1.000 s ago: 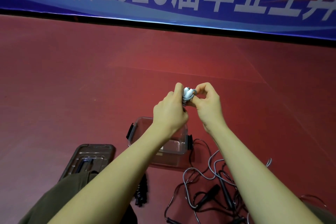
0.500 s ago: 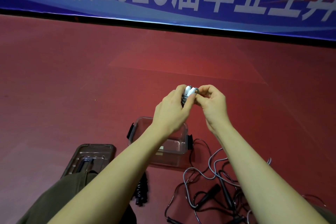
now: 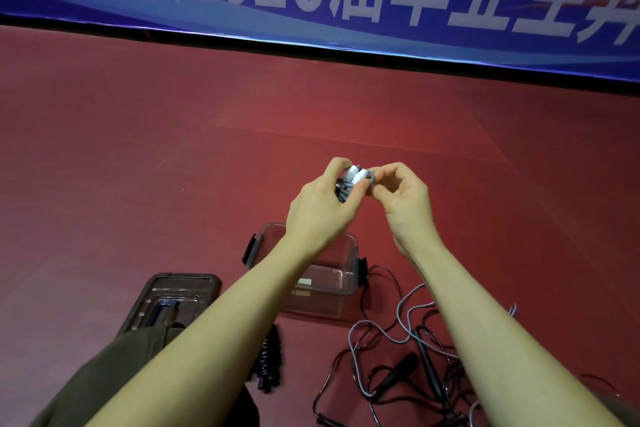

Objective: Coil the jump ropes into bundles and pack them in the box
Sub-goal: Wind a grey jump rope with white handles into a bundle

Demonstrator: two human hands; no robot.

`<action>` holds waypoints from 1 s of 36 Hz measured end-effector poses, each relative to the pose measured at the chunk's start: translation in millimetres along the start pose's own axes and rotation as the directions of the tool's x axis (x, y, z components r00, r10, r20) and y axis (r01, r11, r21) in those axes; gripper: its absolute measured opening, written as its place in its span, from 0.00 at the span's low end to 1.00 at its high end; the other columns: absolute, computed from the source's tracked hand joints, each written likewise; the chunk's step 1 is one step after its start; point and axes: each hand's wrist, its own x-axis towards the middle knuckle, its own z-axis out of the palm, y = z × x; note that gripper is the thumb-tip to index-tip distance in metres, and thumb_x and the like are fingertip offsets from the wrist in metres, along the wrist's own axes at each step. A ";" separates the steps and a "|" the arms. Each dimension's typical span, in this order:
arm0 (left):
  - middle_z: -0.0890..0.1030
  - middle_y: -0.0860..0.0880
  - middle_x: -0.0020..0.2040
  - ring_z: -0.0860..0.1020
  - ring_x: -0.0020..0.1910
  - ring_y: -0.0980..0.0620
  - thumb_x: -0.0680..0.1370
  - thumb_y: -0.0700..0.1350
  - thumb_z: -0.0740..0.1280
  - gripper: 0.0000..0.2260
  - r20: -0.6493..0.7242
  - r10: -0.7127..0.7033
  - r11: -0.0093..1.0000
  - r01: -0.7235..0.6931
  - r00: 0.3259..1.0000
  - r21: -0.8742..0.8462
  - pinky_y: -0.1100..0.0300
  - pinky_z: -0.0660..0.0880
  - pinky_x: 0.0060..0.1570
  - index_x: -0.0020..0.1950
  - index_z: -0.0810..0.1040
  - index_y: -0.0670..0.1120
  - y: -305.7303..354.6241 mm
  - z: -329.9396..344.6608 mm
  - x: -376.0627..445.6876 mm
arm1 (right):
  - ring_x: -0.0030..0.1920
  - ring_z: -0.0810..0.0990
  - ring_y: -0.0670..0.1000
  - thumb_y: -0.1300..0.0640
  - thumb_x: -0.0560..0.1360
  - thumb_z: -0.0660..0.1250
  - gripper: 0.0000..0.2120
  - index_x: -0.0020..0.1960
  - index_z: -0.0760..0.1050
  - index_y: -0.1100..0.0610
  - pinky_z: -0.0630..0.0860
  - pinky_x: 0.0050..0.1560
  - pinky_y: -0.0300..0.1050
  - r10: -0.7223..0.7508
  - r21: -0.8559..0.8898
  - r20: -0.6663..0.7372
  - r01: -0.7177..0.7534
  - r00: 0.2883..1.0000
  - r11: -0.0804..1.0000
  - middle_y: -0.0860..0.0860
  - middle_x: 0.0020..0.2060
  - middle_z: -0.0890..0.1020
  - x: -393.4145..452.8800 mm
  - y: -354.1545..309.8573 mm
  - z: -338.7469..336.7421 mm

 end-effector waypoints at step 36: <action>0.70 0.49 0.35 0.65 0.30 0.49 0.72 0.40 0.63 0.12 0.225 -0.215 0.974 0.225 0.950 -0.019 0.58 0.62 0.29 0.40 0.59 0.48 -17.3 6.8 8.1 | 0.40 0.70 0.55 0.65 0.73 0.58 0.03 0.43 0.65 0.59 0.63 0.36 0.47 -0.270 -0.728 0.262 0.373 0.927 0.576 0.53 0.39 0.72 -14.7 -5.1 12.3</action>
